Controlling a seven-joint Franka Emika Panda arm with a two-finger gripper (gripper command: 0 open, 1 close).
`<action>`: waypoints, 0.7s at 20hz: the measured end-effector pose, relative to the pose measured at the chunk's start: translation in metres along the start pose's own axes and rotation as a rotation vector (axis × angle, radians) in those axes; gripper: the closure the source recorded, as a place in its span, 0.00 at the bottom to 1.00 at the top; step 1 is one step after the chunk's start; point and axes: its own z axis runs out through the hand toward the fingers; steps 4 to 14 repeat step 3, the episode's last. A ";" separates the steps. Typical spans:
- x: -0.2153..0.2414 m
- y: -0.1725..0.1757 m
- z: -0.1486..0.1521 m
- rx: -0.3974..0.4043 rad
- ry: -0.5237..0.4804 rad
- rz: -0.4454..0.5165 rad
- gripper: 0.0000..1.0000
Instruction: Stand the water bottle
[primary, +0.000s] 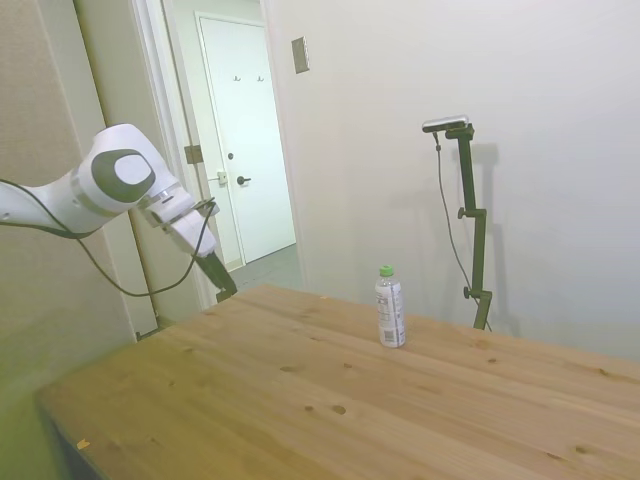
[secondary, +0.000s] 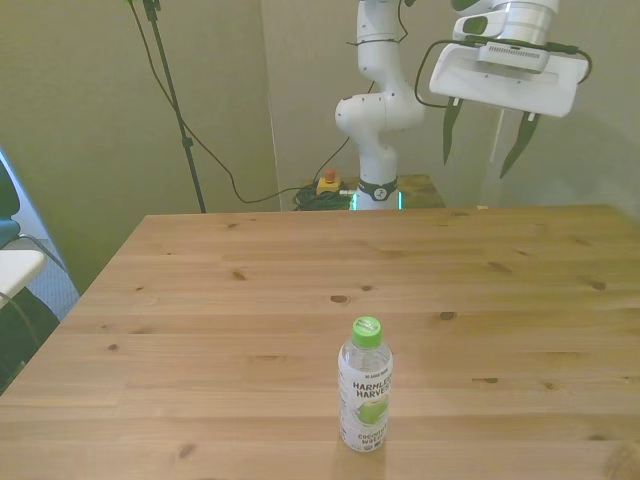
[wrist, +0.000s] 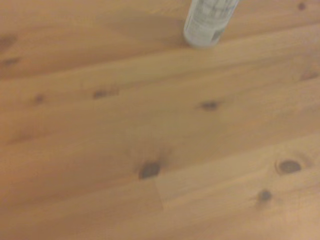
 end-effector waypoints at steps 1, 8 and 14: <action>-0.004 0.020 0.003 -0.012 -0.042 -0.039 0.00; -0.009 0.058 0.008 -0.037 -0.120 -0.114 0.00; -0.009 0.058 0.008 -0.037 -0.120 -0.114 0.00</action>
